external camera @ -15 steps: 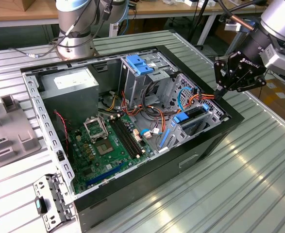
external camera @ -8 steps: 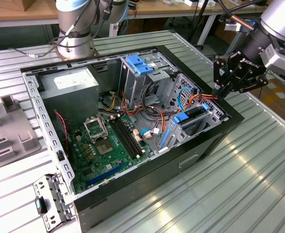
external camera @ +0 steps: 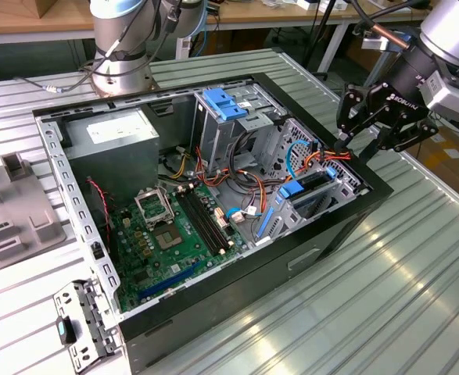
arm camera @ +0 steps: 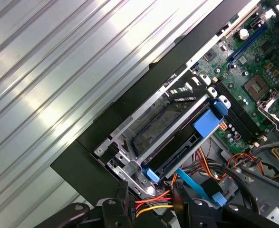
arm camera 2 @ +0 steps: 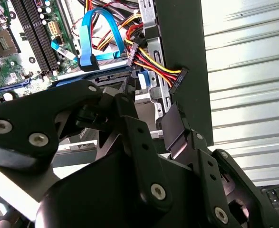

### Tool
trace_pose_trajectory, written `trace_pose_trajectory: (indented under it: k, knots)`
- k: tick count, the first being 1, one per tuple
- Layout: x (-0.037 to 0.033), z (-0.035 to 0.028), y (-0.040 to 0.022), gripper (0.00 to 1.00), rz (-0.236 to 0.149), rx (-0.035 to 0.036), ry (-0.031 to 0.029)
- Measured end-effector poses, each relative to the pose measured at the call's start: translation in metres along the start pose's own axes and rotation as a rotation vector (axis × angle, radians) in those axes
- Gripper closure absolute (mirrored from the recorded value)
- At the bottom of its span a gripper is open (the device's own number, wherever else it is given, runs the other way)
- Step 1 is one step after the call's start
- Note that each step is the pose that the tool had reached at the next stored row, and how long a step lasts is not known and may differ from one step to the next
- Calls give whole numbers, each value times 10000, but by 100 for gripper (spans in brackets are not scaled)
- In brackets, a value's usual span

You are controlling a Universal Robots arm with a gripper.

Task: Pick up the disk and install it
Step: 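Insert the first disk wire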

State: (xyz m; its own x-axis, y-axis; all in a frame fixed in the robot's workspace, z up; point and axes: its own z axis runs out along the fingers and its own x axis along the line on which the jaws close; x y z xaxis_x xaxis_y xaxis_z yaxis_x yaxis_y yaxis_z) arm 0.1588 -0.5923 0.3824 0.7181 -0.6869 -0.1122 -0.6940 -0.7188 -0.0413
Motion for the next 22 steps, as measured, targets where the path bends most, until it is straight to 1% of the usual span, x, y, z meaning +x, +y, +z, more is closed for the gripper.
trace_pose_trajectory:
  k: [7, 22]
  knots:
    - [2, 0, -2, 50, -5, -1, 1]
    - [2, 29, -19, 50, -6, 0, 0]
